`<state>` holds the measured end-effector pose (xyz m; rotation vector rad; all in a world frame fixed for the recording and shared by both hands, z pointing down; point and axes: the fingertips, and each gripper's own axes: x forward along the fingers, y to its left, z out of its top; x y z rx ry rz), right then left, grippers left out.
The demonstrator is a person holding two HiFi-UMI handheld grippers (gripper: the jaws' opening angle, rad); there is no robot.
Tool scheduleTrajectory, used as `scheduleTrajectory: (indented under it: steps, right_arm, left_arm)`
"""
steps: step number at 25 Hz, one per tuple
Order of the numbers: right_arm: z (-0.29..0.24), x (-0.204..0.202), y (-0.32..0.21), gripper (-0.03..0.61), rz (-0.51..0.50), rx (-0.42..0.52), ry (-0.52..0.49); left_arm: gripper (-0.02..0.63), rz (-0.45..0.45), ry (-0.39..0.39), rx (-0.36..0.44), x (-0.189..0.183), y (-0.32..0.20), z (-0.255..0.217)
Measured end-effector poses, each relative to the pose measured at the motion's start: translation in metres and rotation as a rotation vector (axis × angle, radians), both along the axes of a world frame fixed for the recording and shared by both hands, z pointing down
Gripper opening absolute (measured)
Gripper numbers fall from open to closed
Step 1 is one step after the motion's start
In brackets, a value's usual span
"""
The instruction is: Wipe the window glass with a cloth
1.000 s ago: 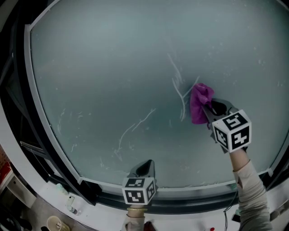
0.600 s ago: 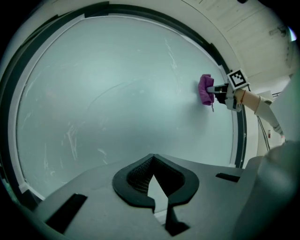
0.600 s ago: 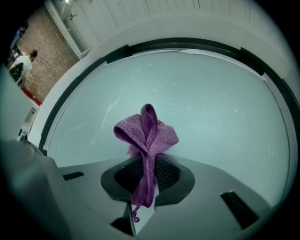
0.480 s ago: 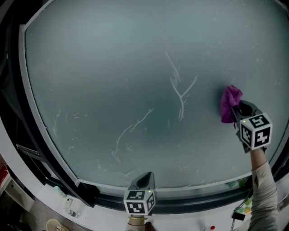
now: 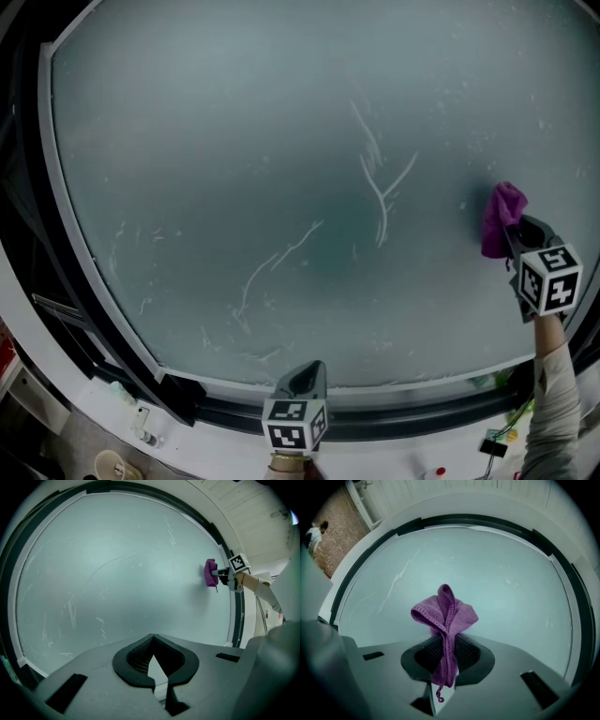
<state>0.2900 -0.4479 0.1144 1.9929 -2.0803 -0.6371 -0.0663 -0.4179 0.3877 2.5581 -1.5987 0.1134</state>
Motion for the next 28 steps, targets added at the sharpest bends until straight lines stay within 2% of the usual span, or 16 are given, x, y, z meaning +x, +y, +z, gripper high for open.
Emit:
scheduleTrajectory:
  steps: [5,10,19,28]
  right_arm:
    - [0.003,-0.042,0.021,0.054,-0.091,0.053,-0.005]
    - [0.011,-0.117,0.031,0.055,-0.263,0.067,-0.026]
    - [0.059,-0.269,0.016,0.054,-0.565,-0.029,-0.039]
    - [0.101,-0.372,-0.003,0.054,-0.718,-0.121,-0.032]
  left_arm:
    - [0.005,-0.012,-0.004,-0.003,-0.006,0.001,0.004]
    - [0.005,-0.033,0.002,-0.008,-0.017,0.005,0.004]
    - [0.005,-0.108,0.002,0.0,-0.052,0.017,0.0]
    - [0.005,-0.176,-0.051,-0.013,-0.083,0.031,0.004]
